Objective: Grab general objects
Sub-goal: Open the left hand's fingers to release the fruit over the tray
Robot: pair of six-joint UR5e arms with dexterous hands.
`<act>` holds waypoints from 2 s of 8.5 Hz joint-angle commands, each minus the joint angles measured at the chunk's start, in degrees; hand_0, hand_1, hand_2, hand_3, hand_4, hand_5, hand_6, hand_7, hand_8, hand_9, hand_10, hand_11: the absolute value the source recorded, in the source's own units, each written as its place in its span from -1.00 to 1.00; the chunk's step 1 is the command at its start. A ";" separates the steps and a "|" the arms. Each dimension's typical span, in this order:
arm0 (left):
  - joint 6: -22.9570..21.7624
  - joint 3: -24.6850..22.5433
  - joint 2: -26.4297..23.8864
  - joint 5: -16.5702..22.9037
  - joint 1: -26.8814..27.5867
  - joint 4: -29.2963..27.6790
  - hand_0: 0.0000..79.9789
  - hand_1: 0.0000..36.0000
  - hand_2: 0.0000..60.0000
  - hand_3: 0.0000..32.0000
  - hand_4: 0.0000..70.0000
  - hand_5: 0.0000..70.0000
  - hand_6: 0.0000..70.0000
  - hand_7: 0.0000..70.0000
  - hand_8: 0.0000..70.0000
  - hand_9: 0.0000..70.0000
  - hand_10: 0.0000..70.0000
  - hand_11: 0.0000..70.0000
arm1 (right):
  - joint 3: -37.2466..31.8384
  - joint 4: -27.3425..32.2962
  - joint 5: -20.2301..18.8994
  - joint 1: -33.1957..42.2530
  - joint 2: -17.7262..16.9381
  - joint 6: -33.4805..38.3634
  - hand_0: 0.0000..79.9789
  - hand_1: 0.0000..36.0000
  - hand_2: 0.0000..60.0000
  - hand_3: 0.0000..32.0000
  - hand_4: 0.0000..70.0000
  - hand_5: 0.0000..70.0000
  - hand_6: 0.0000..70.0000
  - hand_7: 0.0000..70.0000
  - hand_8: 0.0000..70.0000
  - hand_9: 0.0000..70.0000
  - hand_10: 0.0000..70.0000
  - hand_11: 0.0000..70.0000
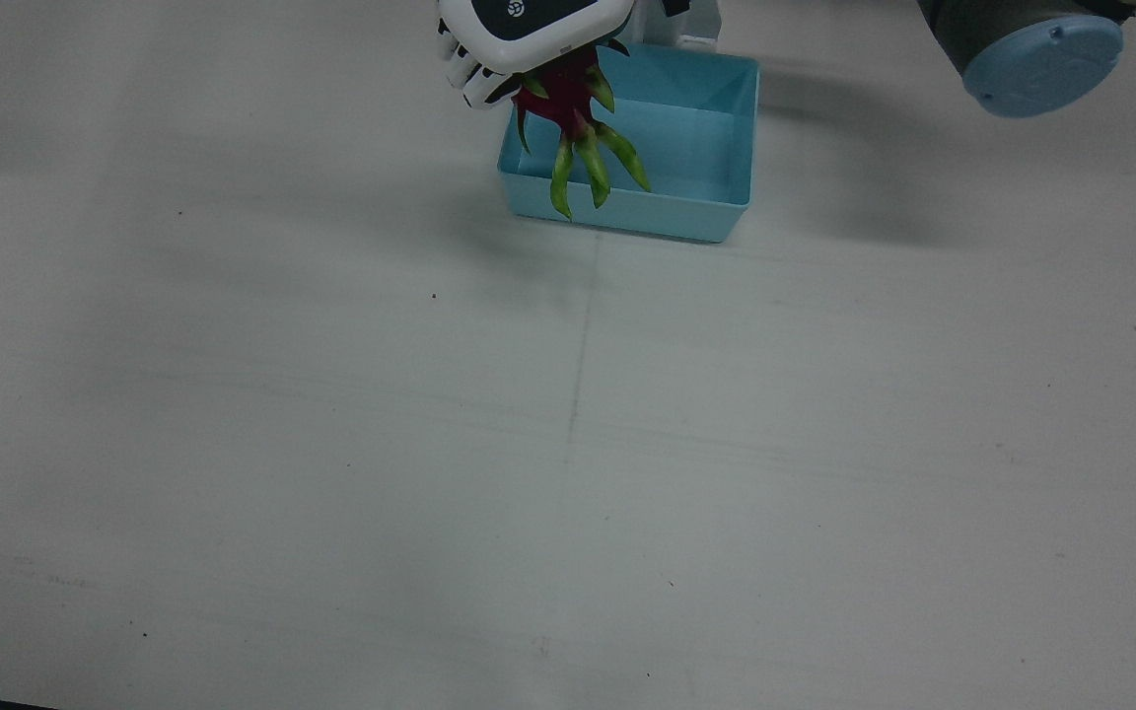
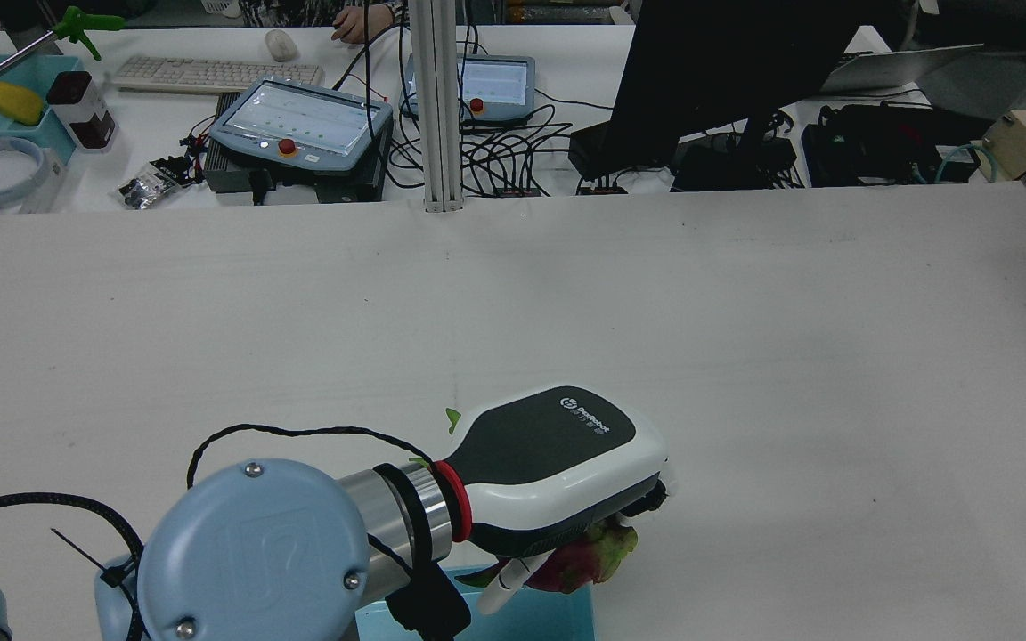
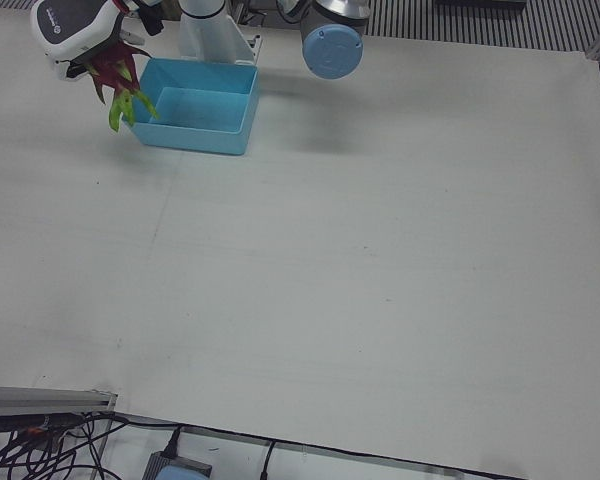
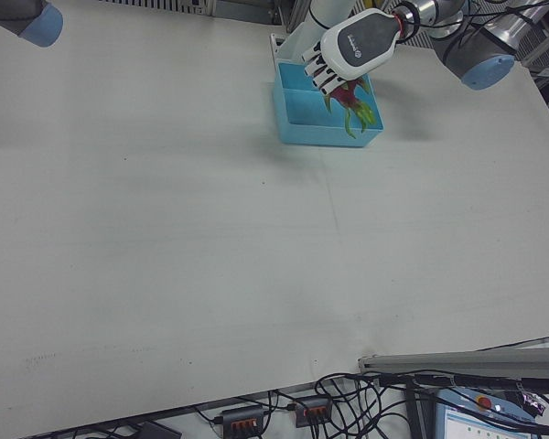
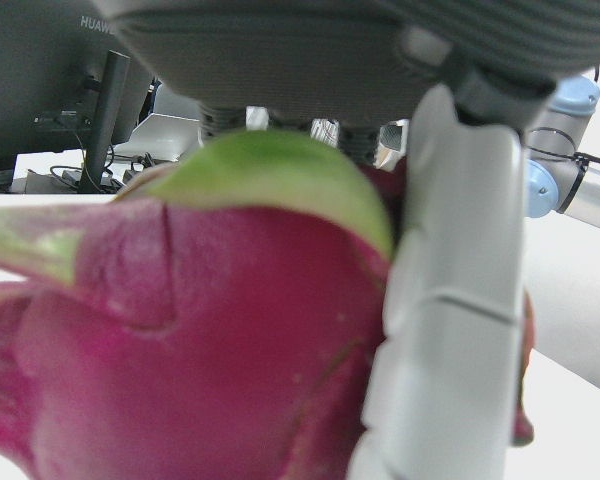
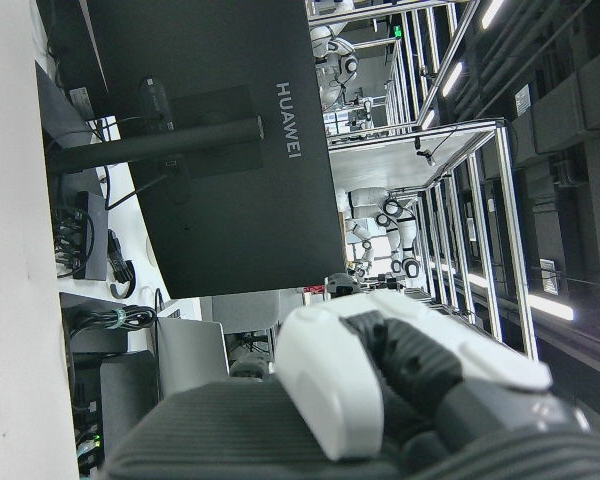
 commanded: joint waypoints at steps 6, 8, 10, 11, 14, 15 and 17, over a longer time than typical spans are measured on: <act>2.28 -1.44 6.38 3.72 0.42 1.40 0.55 -0.10 -1.00 -0.76 -0.29 -0.12 -0.92 -0.57 -0.51 -0.79 -0.53 -0.28 | 0.00 0.00 0.00 0.03 0.00 0.00 -1.00 -1.00 -1.00 -1.00 -1.00 -1.00 -1.00 -1.00 -1.00 -1.00 -1.00 -1.00; 2.37 -2.67 9.55 3.73 0.24 0.97 0.52 -0.13 -1.00 -0.69 -0.35 -0.24 -1.00 -0.71 -0.60 -0.95 -0.77 -0.62 | 0.00 0.00 0.00 -0.05 0.00 0.00 -1.00 -1.00 -1.00 -1.00 -1.00 -1.00 -1.00 -1.00 -1.00 -1.00 -1.00 -1.00; 2.28 -3.64 13.50 3.73 -2.03 -0.78 0.52 -0.12 -1.00 -0.55 -0.40 -0.31 -1.00 -0.77 -0.64 -0.99 -0.84 -0.73 | 0.00 0.00 0.00 0.03 0.00 0.00 -1.00 -1.00 -1.00 -1.00 -1.00 -1.00 -1.00 -1.00 -1.00 -1.00 -1.00 -1.00; 2.11 -3.38 15.00 4.51 -5.70 -2.45 0.51 -0.14 -1.00 -0.57 -0.41 -0.31 -1.00 -0.76 -0.64 -0.99 -0.84 -0.73 | 0.00 0.00 0.00 -0.05 0.00 0.09 -1.00 -1.00 -1.00 -1.00 -1.00 -1.00 -1.00 -1.00 -1.00 -1.00 -1.00 -1.00; 0.71 -2.24 20.61 12.49 -21.49 -8.67 0.40 -0.32 -1.00 -1.00 -0.36 -0.32 -0.99 -0.71 -0.56 -0.88 -0.77 -0.64 | 0.00 0.00 0.00 -0.05 0.00 0.00 -1.00 -1.00 -1.00 -1.00 -1.00 -1.00 -1.00 -1.00 -1.00 -1.00 -1.00 -1.00; -3.30 0.29 23.33 13.38 -26.69 -12.79 0.40 -0.34 -1.00 -1.00 -0.23 -0.20 -0.87 -0.59 -0.48 -0.75 -0.72 -0.57 | 0.00 0.00 0.00 0.03 0.00 0.00 -1.00 -1.00 -1.00 -1.00 -1.00 -1.00 -1.00 -1.00 -1.00 -1.00 -1.00 -1.00; -21.70 5.57 33.68 13.22 -35.85 -27.88 0.39 -0.39 -1.00 -1.00 0.08 0.06 -0.56 -0.28 -0.18 -0.35 -0.49 -0.25 | 0.00 0.00 0.00 -0.05 0.00 0.00 -1.00 -1.00 -1.00 -1.00 -1.00 -1.00 -1.00 -1.00 -1.00 -1.00 -1.00 -1.00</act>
